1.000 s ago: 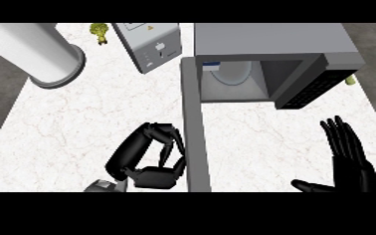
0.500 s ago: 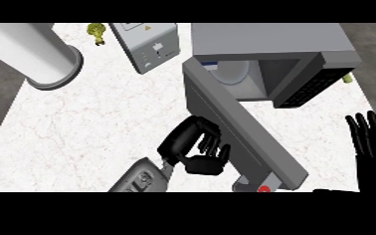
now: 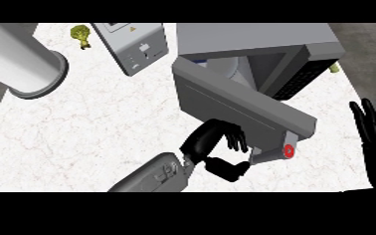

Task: Pick up the milk, place it into the microwave and close the microwave

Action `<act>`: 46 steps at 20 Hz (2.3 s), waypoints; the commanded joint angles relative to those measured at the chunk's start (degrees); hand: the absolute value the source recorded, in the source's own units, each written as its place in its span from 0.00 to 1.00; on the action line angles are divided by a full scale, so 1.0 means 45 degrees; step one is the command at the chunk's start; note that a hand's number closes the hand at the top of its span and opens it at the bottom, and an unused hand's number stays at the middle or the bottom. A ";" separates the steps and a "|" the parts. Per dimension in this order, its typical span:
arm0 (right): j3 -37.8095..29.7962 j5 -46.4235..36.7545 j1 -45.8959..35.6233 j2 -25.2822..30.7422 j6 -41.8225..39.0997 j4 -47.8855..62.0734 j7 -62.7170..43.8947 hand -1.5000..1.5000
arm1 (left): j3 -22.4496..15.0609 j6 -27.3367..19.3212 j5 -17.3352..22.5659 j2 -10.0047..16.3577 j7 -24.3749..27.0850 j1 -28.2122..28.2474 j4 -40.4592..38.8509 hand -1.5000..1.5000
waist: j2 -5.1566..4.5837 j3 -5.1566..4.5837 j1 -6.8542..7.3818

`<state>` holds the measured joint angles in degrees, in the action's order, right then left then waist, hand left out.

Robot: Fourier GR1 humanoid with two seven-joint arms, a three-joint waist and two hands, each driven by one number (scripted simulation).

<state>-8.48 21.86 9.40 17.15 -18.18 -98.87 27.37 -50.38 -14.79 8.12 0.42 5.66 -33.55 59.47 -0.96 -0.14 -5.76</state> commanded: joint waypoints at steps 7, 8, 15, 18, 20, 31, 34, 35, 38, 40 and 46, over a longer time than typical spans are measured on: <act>0.0757 0.0722 -0.1166 0.0493 -0.0840 -0.1129 -0.1021 0.00 | 0.0225 -0.1360 0.3141 -0.0089 0.1849 -0.2094 -0.0349 1.00 | -0.0385 -0.0065 -0.1446; 0.0842 0.0707 -0.1150 0.0539 -0.0974 -0.1153 -0.1017 0.00 | 0.0257 -0.1418 0.3434 -0.0090 0.1982 -0.2433 -0.0372 1.00 | -0.0342 -0.0043 -0.1440; 0.0460 0.1451 -0.1538 0.1130 -0.1306 -0.1793 -0.1433 0.00 | 0.0795 -0.1889 0.4543 -0.0093 0.2076 -0.4015 -0.1498 1.00 | -0.0498 -0.0014 -0.2601; 0.0548 0.1761 -0.1916 0.1208 -0.1272 -0.1816 -0.1826 0.00 | 0.1012 -0.1796 0.5048 -0.0093 0.2013 -0.4861 -0.1881 1.00 | -0.0617 -0.0006 -0.2653; 0.0591 0.1905 -0.1892 0.1507 -0.1512 -0.1929 -0.2096 0.00 | 0.1180 -0.1843 0.5276 -0.0093 0.1969 -0.5288 -0.2269 1.00 | -0.0653 0.0001 -0.2856; 0.0464 0.2838 -0.2552 0.1970 -0.1638 -0.2273 -0.2755 0.00 | 0.1310 -0.2509 0.6120 -0.0081 0.2277 -0.6372 -0.3205 1.00 | -0.0885 0.0025 -0.3718; 0.0312 0.2968 -0.2727 0.2240 -0.1700 -0.2144 -0.2939 0.00 | 0.1270 -0.2643 0.6293 -0.0077 0.2407 -0.6428 -0.3194 1.00 | -0.0942 0.0034 -0.3711; 0.0244 0.3081 -0.2709 0.2296 -0.1741 -0.2209 -0.2955 0.00 | 0.1219 -0.2815 0.6324 -0.0076 0.2483 -0.6314 -0.3220 1.00 | -0.0915 0.0038 -0.3839; 0.0045 0.3318 -0.3024 0.2504 -0.1699 -0.2159 -0.3113 0.00 | 0.1100 -0.3053 0.6380 -0.0071 0.2589 -0.6346 -0.3201 1.00 | -0.0950 0.0041 -0.3821; -0.0096 0.3315 -0.2953 0.2721 -0.1739 -0.2163 -0.3227 0.00 | 0.1151 -0.3270 0.6477 -0.0070 0.2543 -0.6409 -0.3236 1.00 | -0.0927 0.0050 -0.4051; -0.0492 0.3602 -0.3362 0.3212 -0.1795 -0.1995 -0.3468 0.00 | 0.0992 -0.3728 0.6694 -0.0064 0.2704 -0.6311 -0.3097 1.00 | -0.0977 0.0057 -0.4083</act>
<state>-9.60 37.24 -4.63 30.20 -26.06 -108.13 12.46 -46.76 -32.25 37.82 2.64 18.53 -56.66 49.28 -4.49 0.00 -22.96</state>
